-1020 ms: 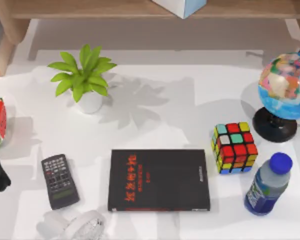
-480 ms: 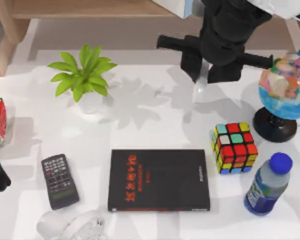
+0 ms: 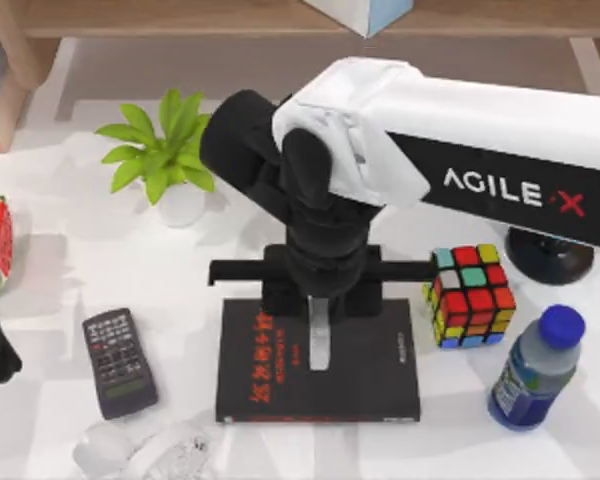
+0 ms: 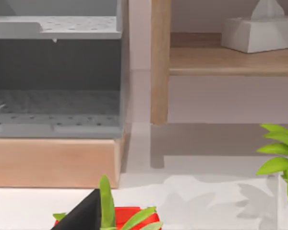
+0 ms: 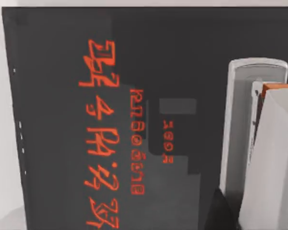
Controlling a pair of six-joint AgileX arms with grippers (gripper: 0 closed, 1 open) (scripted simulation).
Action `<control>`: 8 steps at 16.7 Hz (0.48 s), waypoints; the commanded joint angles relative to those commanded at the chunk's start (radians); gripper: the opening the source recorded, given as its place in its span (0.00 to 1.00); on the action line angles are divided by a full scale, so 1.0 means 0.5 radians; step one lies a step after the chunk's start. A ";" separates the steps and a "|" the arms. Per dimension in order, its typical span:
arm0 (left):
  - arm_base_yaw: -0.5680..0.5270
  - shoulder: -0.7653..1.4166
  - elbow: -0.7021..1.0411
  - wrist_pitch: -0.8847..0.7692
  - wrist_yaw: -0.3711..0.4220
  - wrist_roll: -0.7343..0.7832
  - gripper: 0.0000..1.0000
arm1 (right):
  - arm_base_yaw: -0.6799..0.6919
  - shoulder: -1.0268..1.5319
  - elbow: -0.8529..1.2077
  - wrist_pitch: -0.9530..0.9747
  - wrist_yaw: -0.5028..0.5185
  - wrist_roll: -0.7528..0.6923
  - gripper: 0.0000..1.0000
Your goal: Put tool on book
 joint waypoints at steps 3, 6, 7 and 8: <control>0.000 0.000 0.000 0.000 0.000 0.000 1.00 | 0.005 0.002 -0.003 0.001 0.001 0.002 0.00; 0.000 0.000 0.000 0.000 0.000 0.000 1.00 | -0.002 -0.002 -0.005 0.005 -0.004 0.003 0.00; 0.000 0.000 0.000 0.000 0.000 0.000 1.00 | -0.002 0.005 -0.021 0.028 -0.003 0.002 0.00; 0.000 0.000 0.000 0.000 0.000 0.000 1.00 | -0.003 0.017 -0.045 0.062 -0.002 0.001 0.00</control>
